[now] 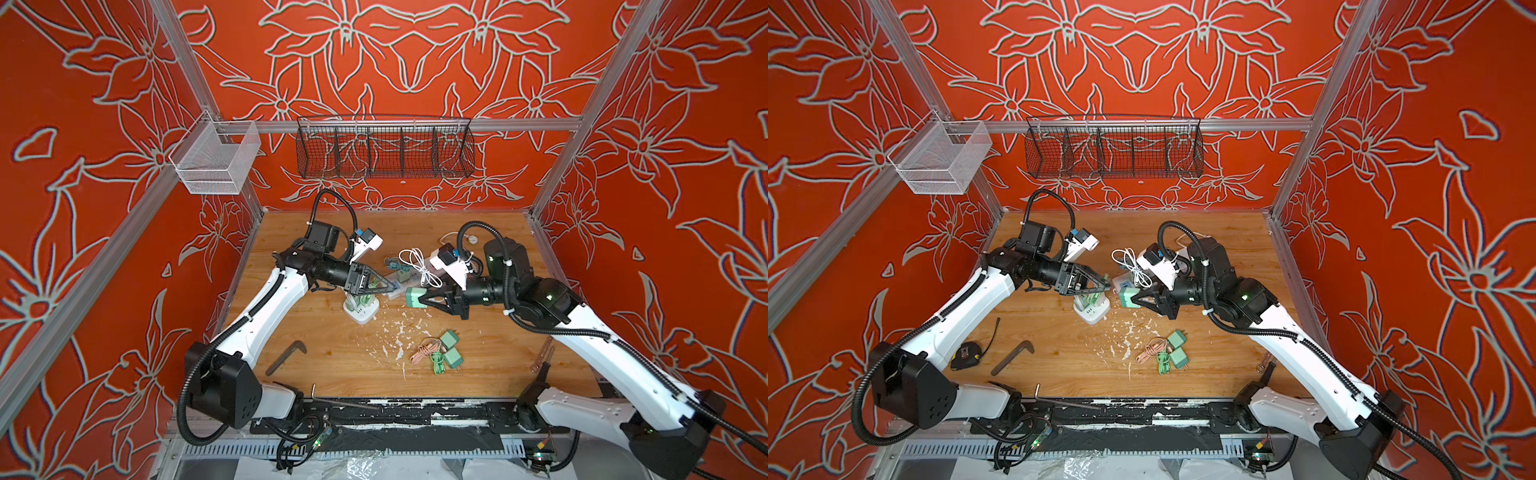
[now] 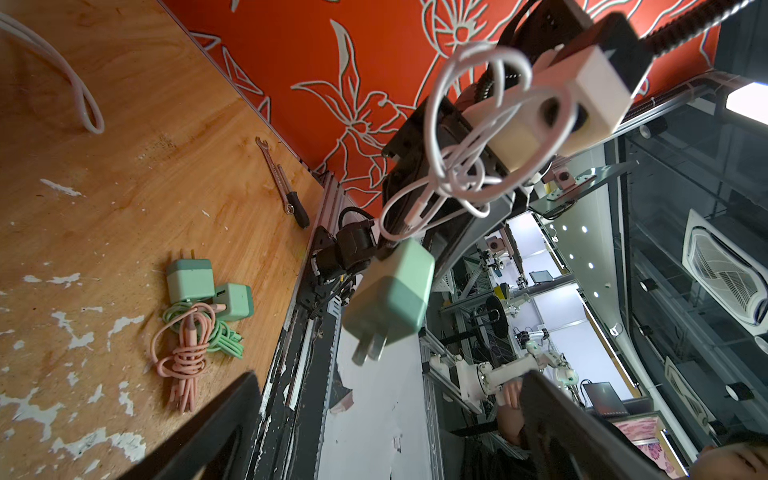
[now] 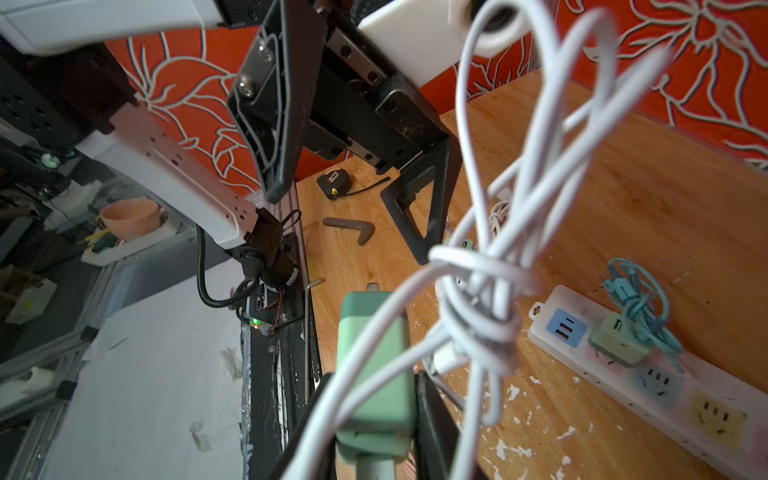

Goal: Insert the plug

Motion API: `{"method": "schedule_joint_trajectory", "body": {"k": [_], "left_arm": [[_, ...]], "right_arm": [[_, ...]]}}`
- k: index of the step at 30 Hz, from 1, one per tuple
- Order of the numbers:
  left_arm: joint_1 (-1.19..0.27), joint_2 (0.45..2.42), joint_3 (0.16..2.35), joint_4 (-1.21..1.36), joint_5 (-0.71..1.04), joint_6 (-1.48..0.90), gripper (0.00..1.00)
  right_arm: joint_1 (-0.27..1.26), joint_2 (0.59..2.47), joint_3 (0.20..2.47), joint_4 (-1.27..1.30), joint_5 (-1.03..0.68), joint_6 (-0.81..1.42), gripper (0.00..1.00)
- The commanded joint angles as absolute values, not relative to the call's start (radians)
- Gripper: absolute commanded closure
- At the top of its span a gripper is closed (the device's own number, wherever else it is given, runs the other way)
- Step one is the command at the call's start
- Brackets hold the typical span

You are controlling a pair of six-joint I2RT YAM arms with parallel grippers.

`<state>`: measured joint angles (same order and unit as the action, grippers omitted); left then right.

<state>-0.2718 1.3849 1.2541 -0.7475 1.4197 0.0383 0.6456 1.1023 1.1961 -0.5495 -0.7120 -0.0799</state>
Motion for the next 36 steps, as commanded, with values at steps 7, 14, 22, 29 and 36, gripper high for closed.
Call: {"method": "schedule_joint_trajectory", "body": {"k": [7,14,22,29,36], "left_arm": [[-0.311,1.311,1.201,-0.830,1.295,0.234,0.03],[-0.373,1.180,1.078,-0.581,0.997,0.181,0.03],[-0.489,1.049,0.971,-0.376,0.964,0.263,0.03],[-0.532,1.065,0.968,-0.327,1.019,0.256,0.01],[-0.544,1.113,1.012,-0.415,1.057,0.276,0.06]], "right_arm": [[0.650,1.265,1.460,-0.982,-0.813,-0.433,0.89],[0.653,1.398,1.620,-1.216,-0.829,-0.521,0.89],[0.687,1.468,1.700,-1.319,-0.870,-0.578,0.89],[0.744,1.538,1.793,-1.392,-0.855,-0.600,0.89],[0.789,1.583,1.841,-1.406,-0.767,-0.583,0.89]]}}
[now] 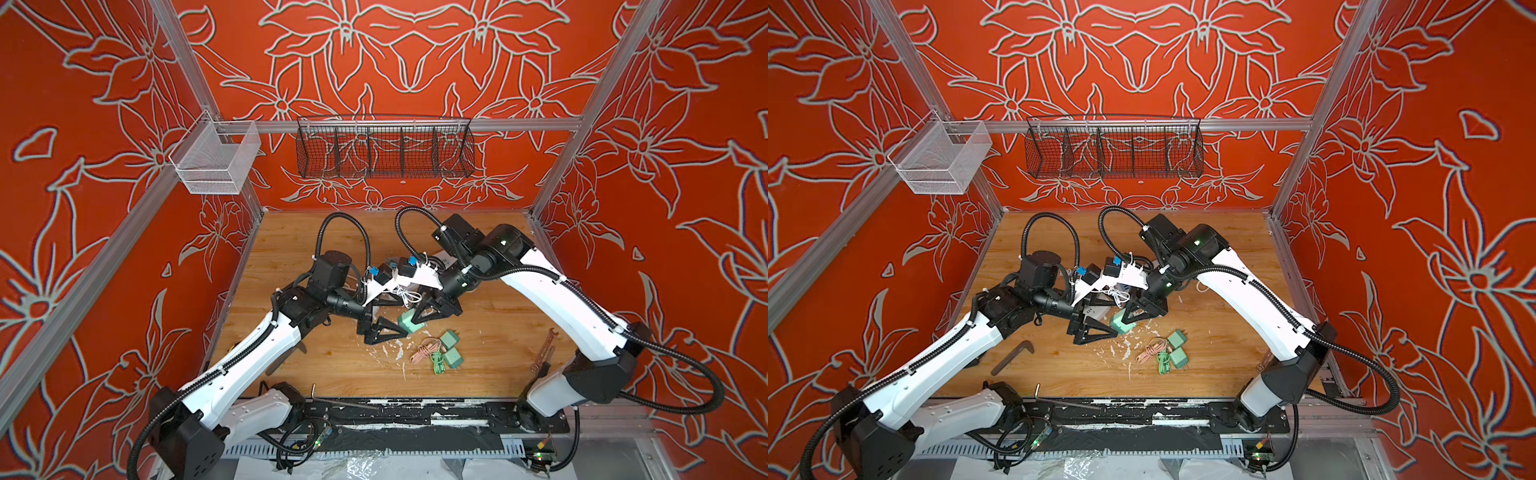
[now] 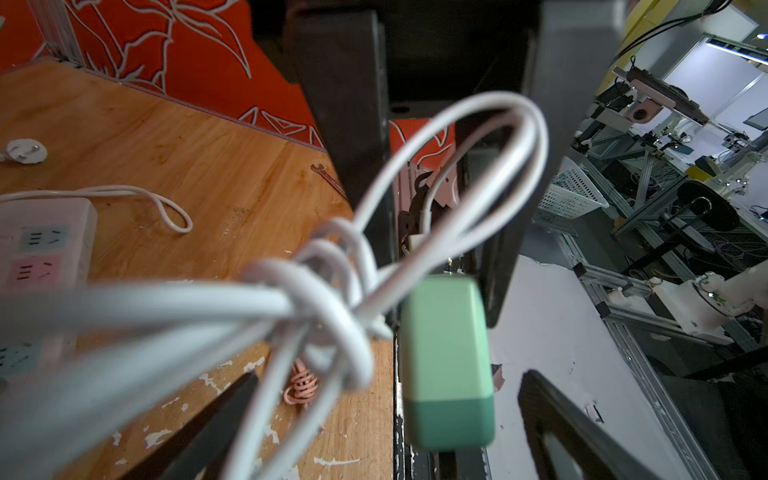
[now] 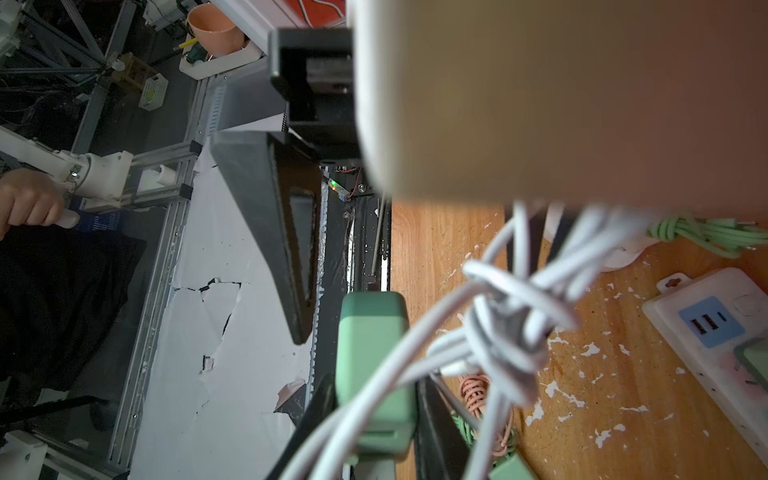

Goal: Insert the plug

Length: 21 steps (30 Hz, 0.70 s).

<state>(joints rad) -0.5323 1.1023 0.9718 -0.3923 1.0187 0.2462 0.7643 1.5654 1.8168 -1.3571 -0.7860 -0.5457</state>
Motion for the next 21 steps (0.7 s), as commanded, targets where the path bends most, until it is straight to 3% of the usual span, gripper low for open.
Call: {"method": "schedule_joint_trajectory", "body": {"k": [1,8,14,17,21], "left_arm": [[-0.545,1.115,1.017,-0.426,1.063,0.279,0.09],[-0.545,1.104,1.027,-0.449,1.076,0.292,0.26],[-0.545,1.105,1.019,-0.392,1.086,0.257,0.28],[-0.545,1.096,0.996,-0.320,1.095,0.218,0.40],[-0.545,1.074,0.948,-0.196,1.098,0.134,0.35]], "right_arm": [[0.790,1.583,1.846,-1.405,-0.763,-0.584,0.89],[0.804,1.612,1.890,-1.436,-0.740,-0.592,0.90],[0.827,1.634,1.913,-1.449,-0.726,-0.588,0.90],[0.829,1.632,1.914,-1.447,-0.726,-0.588,0.90],[0.829,1.628,1.911,-1.434,-0.727,-0.580,0.90]]}}
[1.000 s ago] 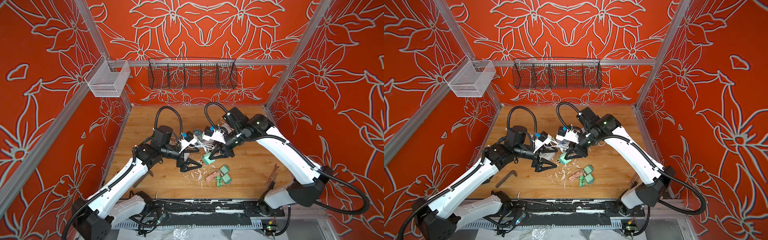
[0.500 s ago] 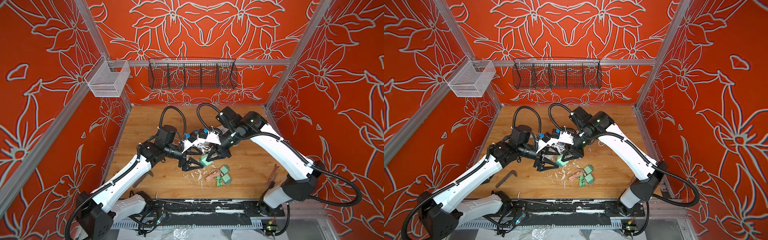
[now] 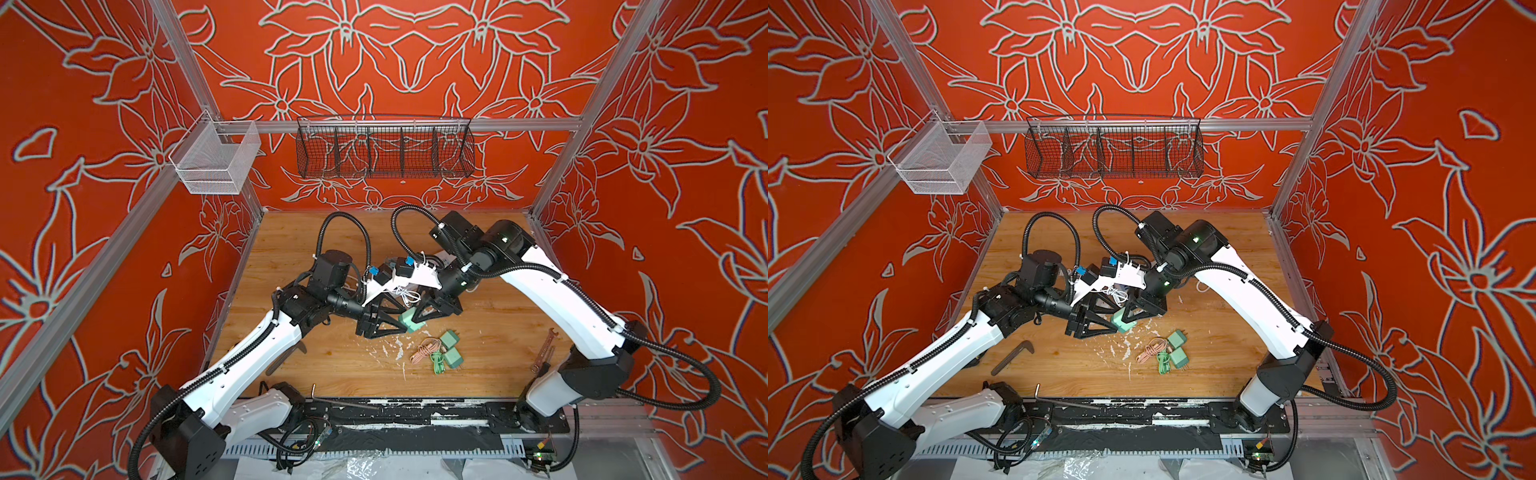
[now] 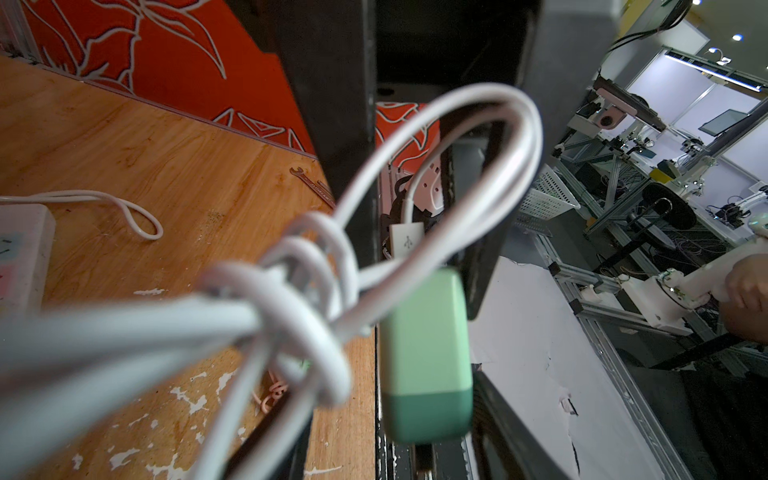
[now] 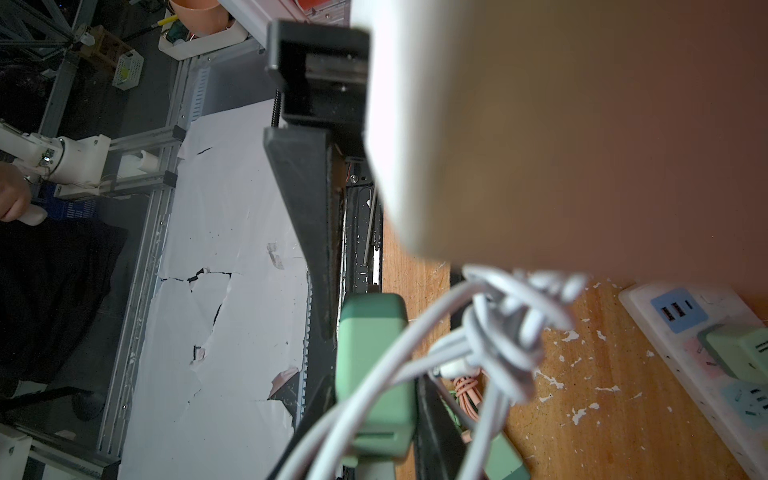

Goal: Insert the plug

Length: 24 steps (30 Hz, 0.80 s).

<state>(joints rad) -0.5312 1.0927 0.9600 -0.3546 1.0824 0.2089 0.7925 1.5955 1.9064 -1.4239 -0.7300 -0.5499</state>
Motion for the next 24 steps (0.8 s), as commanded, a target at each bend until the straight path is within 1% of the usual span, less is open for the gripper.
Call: {"method": "schedule_joint_trajectory", "body": {"k": [1,3,6,7,8,9,13,17,18,19,20,22,23,24], "left_arm": [[-0.545,1.066,0.932,-0.164,1.098,0.115,0.35],[-0.545,1.053,0.911,-0.135,1.093,0.096,0.37],[-0.545,1.039,0.899,-0.123,1.092,0.088,0.47],[-0.545,1.036,0.895,-0.116,1.095,0.084,0.60],[-0.545,1.031,0.891,-0.107,1.094,0.078,0.69],[-0.545,1.025,0.886,-0.100,1.092,0.074,0.74],[-0.545,1.002,0.877,-0.103,1.089,0.078,0.83],[-0.545,0.996,0.868,-0.102,1.074,0.073,1.00],[-0.545,0.979,0.861,-0.095,1.064,0.067,1.00],[-0.545,0.956,0.851,-0.080,1.046,0.058,1.00],[-0.545,0.948,0.838,-0.060,1.031,0.046,1.00],[-0.545,0.931,0.802,0.007,0.984,0.018,1.00],[-0.544,0.923,0.785,0.038,0.961,0.005,1.00],[-0.543,0.914,0.764,0.078,0.931,-0.006,1.00]], "right_arm": [[0.830,1.625,1.904,-1.424,-0.728,-0.577,0.90],[0.829,1.619,1.893,-1.414,-0.729,-0.575,0.90],[0.829,1.615,1.881,-1.404,-0.727,-0.576,0.90],[0.829,1.614,1.877,-1.403,-0.726,-0.575,0.90],[0.830,1.614,1.876,-1.403,-0.725,-0.575,0.90],[0.829,1.613,1.875,-1.403,-0.721,-0.575,0.90],[0.828,1.605,1.867,-1.392,-0.706,-0.571,0.90],[0.826,1.592,1.862,-1.375,-0.687,-0.562,0.89],[0.824,1.585,1.859,-1.364,-0.681,-0.555,0.88],[0.822,1.579,1.857,-1.349,-0.670,-0.542,0.83],[0.817,1.573,1.856,-1.339,-0.670,-0.533,0.81],[0.796,1.540,1.834,-1.287,-0.697,-0.492,0.61],[0.787,1.521,1.814,-1.249,-0.704,-0.468,0.57],[0.775,1.495,1.780,-1.200,-0.719,-0.433,0.46]]}}
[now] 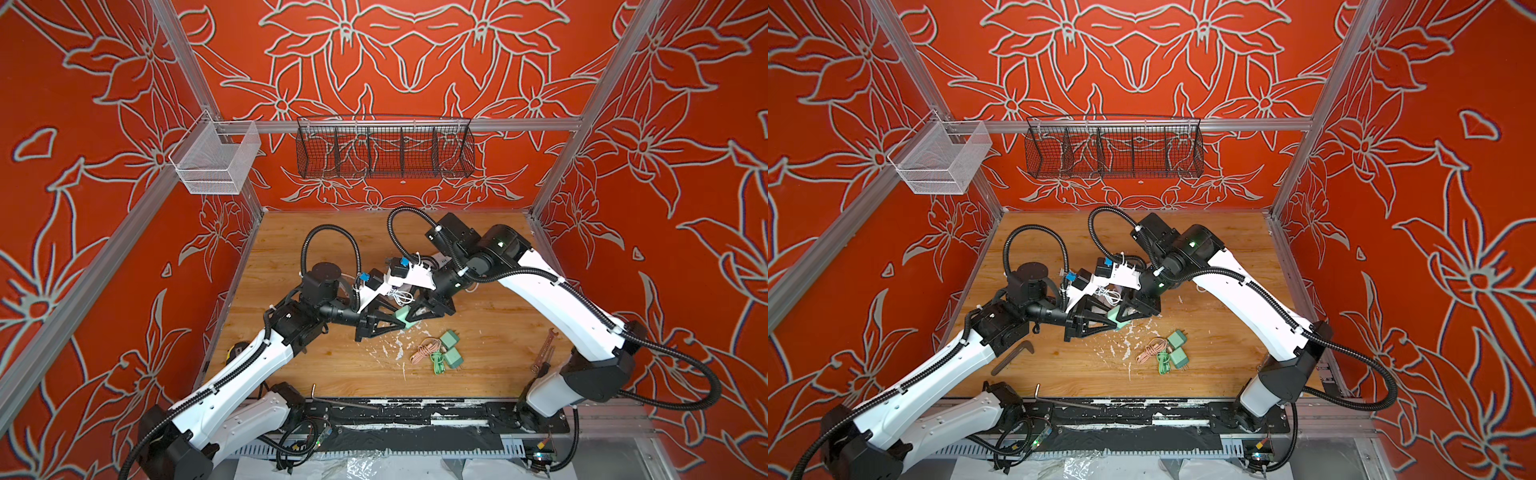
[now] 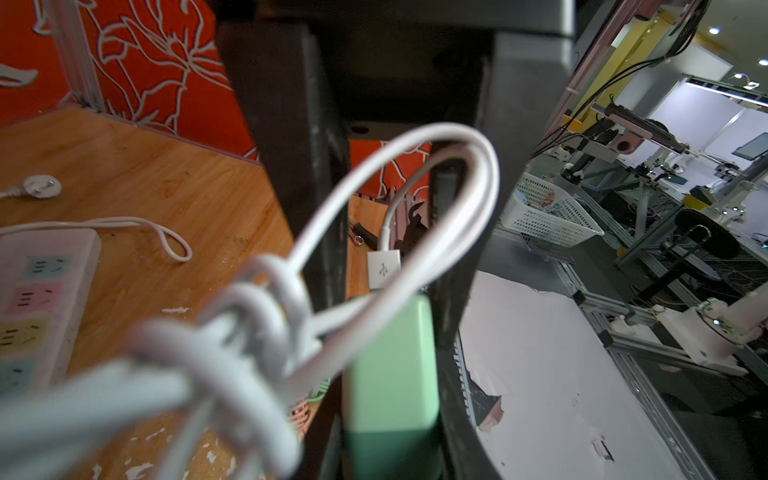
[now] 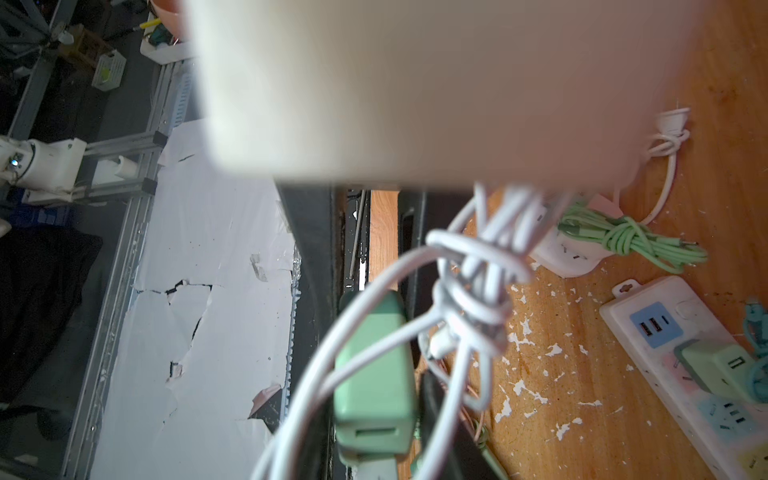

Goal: Insert the plug

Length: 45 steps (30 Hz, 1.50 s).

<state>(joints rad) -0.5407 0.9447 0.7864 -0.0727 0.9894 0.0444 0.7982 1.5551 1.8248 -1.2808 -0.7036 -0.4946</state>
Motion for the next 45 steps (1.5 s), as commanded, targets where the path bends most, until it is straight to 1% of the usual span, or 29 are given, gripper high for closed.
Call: {"method": "schedule_joint_trajectory", "body": {"k": [1,3,6,10,14,15,17,20,24,28,35,45], "left_arm": [[-0.543,0.906,0.741,0.122,0.898,-0.022,1.00],[-0.543,0.890,0.695,0.213,0.834,-0.049,1.00],[-0.543,0.881,0.632,0.342,0.751,-0.079,1.00],[-0.543,0.887,0.594,0.437,0.662,-0.098,1.00],[-0.544,0.876,0.542,0.562,0.552,-0.122,1.00],[-0.544,0.872,0.527,0.593,0.520,-0.127,1.00],[-0.545,0.862,0.504,0.632,0.474,-0.130,1.00],[-0.545,0.848,0.492,0.633,0.432,-0.121,1.00],[-0.546,0.821,0.468,0.640,0.387,-0.118,1.00],[-0.545,0.803,0.459,0.620,0.352,-0.109,1.00],[-0.545,0.781,0.443,0.616,0.284,-0.095,1.00],[-0.545,0.762,0.440,0.591,0.258,-0.074,1.00]], "right_arm": [[0.769,1.461,1.744,-1.151,-0.725,-0.401,0.38],[0.760,1.401,1.676,-1.056,-0.724,-0.327,0.30],[0.739,1.313,1.570,-0.885,-0.679,-0.156,0.22],[0.719,1.233,1.451,-0.703,-0.606,0.105,0.16],[0.718,1.217,1.350,-0.560,-0.529,0.349,0.16],[0.719,1.212,1.318,-0.515,-0.502,0.413,0.12],[0.721,1.197,1.267,-0.429,-0.474,0.502,0.08],[0.727,1.174,1.217,-0.324,-0.421,0.574,0.08],[0.734,1.185,1.216,-0.298,-0.354,0.611,0.10],[0.741,1.214,1.215,-0.242,-0.348,0.652,0.11],[0.783,1.285,1.269,-0.218,-0.341,0.662,0.15],[0.834,1.359,1.323,-0.194,-0.320,0.659,0.22]]}}
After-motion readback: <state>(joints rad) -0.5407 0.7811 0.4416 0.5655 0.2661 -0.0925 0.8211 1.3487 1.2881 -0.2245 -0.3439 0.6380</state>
